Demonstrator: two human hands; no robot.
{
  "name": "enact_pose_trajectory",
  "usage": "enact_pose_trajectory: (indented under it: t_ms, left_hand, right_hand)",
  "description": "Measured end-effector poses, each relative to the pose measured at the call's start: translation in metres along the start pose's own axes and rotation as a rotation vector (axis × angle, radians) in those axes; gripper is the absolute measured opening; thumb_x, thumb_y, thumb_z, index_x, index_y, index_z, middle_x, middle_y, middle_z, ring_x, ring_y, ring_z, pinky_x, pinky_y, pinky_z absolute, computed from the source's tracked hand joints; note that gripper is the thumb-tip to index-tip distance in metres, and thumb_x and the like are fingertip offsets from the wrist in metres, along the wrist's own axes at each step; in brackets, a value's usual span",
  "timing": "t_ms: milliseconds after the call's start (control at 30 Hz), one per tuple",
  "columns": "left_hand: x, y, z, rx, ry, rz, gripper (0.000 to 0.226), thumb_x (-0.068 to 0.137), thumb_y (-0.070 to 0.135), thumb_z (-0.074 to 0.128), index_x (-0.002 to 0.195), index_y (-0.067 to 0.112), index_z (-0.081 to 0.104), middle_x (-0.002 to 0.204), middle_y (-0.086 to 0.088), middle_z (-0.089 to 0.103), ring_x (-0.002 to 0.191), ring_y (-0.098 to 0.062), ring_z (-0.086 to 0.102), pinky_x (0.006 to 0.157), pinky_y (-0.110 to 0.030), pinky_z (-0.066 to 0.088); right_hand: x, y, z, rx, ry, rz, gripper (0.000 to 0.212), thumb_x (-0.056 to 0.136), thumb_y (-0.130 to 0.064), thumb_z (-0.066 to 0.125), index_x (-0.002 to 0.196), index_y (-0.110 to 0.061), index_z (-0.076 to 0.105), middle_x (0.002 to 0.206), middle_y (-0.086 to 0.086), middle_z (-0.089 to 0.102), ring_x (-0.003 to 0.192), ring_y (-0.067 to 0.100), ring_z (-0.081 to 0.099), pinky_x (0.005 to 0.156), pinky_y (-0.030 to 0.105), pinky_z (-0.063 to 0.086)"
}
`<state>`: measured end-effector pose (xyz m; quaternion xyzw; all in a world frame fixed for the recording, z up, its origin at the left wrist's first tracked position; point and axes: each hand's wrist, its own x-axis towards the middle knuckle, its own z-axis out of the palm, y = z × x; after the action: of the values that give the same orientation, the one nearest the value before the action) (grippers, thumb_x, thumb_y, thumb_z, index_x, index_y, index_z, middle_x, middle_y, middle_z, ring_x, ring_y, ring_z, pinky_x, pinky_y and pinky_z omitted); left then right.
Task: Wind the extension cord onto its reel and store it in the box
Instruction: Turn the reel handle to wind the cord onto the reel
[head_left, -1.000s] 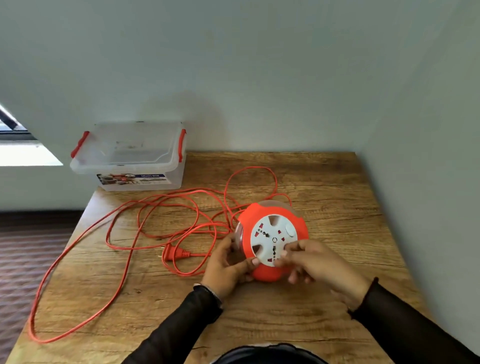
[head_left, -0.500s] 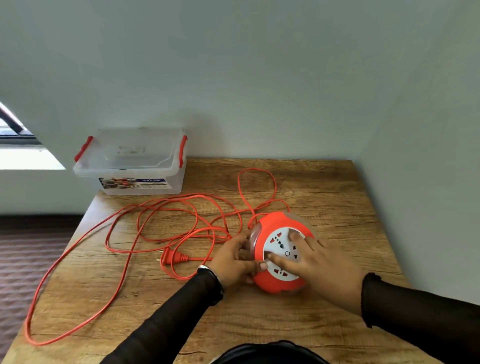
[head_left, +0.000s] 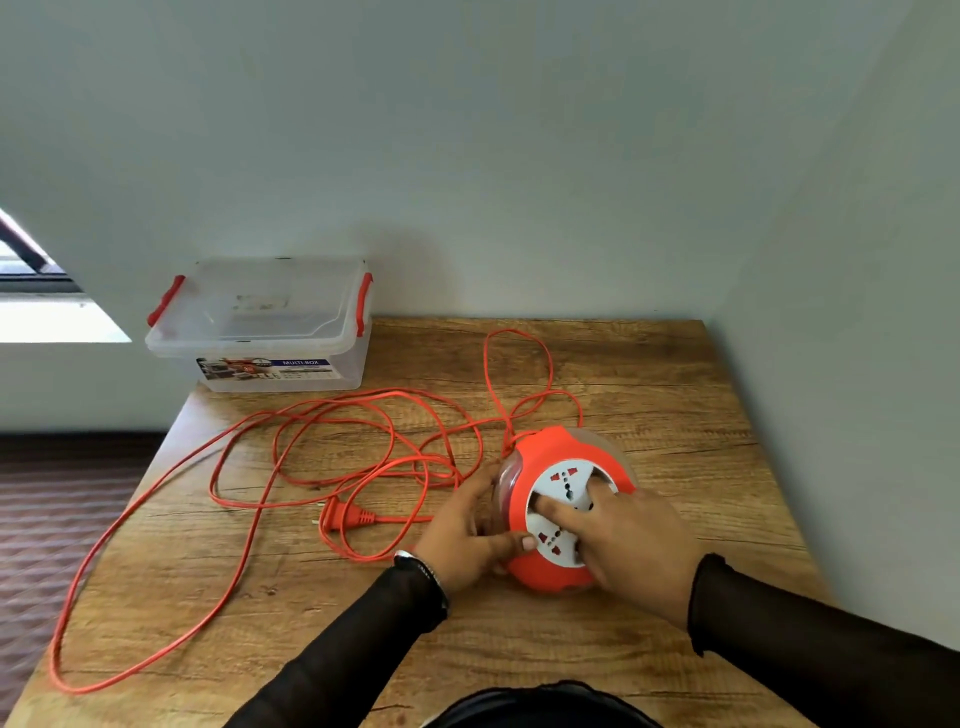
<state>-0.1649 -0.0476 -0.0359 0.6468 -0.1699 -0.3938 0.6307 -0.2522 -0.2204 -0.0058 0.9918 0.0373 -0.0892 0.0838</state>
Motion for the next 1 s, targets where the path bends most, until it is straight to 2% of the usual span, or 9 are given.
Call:
enact_pose_trajectory:
  t_ms: [67,200,333,500,600,667,833,900,1000]
  left_hand:
    - [-0.001,-0.004,0.001,-0.024,0.016,0.027,0.065,0.076,-0.012,0.067,0.124,0.026,0.046,0.105,-0.003,0.069,0.086,-0.011,0.071,0.061,-0.021,0.056]
    - [-0.002,-0.012,0.008,-0.054,0.068,0.068,0.062,0.074,-0.010,0.071,0.121,0.023,0.047,0.098,-0.009,0.070,0.078,-0.013,0.071,0.057,-0.022,0.055]
    - [-0.001,-0.024,0.019,-0.068,0.141,0.117,0.071,0.061,0.019,0.084,0.122,0.029,0.049,0.110,-0.015,0.069,0.095,-0.031,0.070,0.076,-0.046,0.059]
    - [0.003,-0.032,0.037,0.082,0.286,0.209,0.063,0.061,0.026,0.083,0.112,0.028,0.048,0.104,0.004,0.069,0.082,-0.020,0.070,0.073,-0.045,0.058]
    - [0.005,-0.033,0.049,0.146,0.317,0.263,0.063,0.062,0.027,0.083,0.110,0.038,0.044,0.104,0.006,0.066,0.083,-0.016,0.069,0.073,-0.038,0.058]
    - [0.007,-0.029,0.053,0.167,0.328,0.267,0.064,0.061,0.034,0.083,0.109,0.046,0.042,0.110,0.003,0.061,0.087,-0.020,0.069,0.072,-0.041,0.059]
    - [0.013,-0.011,0.044,0.031,0.144,0.230,0.068,0.063,0.020,0.083,0.119,0.033,0.048,0.115,-0.007,0.061,0.088,-0.021,0.070,0.073,-0.040,0.059]
    - [0.014,0.004,0.035,-0.160,0.098,0.138,0.064,0.066,0.013,0.079,0.122,0.024,0.050,0.112,-0.007,0.063,0.083,-0.018,0.067,0.065,-0.034,0.057]
    - [0.021,0.026,0.020,-0.453,0.242,0.022,0.039,0.072,0.030,0.072,0.104,0.014,0.058,0.092,-0.004,0.065,0.069,-0.016,0.064,0.058,-0.030,0.054]
  right_hand:
    - [-0.004,-0.007,0.001,0.091,0.040,0.048,0.070,0.062,-0.037,0.073,0.125,-0.043,0.042,0.072,0.006,0.062,0.048,0.020,0.059,0.046,0.030,0.046]
    - [-0.009,-0.012,0.001,0.303,0.113,0.174,0.060,0.090,-0.039,0.041,0.141,-0.049,0.011,0.110,0.005,0.056,0.088,0.023,0.062,0.072,0.032,0.045]
    - [-0.009,-0.018,0.006,0.501,0.121,0.362,0.061,0.088,-0.040,0.045,0.141,-0.049,0.015,0.117,0.001,0.054,0.096,0.019,0.061,0.073,0.030,0.050]
    - [-0.004,-0.017,0.005,0.989,0.160,0.629,0.063,0.082,-0.040,0.062,0.138,-0.041,0.034,0.088,-0.005,0.061,0.067,0.009,0.058,0.052,0.016,0.041]
    - [0.004,-0.013,0.004,1.449,0.185,0.842,0.064,0.081,-0.038,0.067,0.138,-0.033,0.039,0.110,0.001,0.062,0.073,0.016,0.060,0.054,0.021,0.044]
    - [0.008,-0.011,-0.003,1.712,0.194,0.915,0.063,0.084,-0.036,0.066,0.139,-0.028,0.037,0.100,0.005,0.065,0.052,0.016,0.053,0.042,0.023,0.038]
    - [0.012,0.007,-0.002,1.694,0.198,0.923,0.050,0.087,-0.038,0.061,0.131,-0.018,0.049,0.082,0.003,0.065,0.032,0.004,0.049,0.034,0.014,0.030]
    - [0.012,0.013,-0.001,1.636,0.171,0.873,0.054,0.084,-0.040,0.064,0.131,-0.016,0.051,0.092,0.004,0.065,0.036,0.002,0.053,0.034,0.014,0.031]
    - [0.010,0.017,0.000,1.486,0.156,0.825,0.064,0.080,-0.043,0.069,0.136,-0.024,0.046,0.120,0.001,0.058,0.060,0.004,0.064,0.036,0.018,0.038]
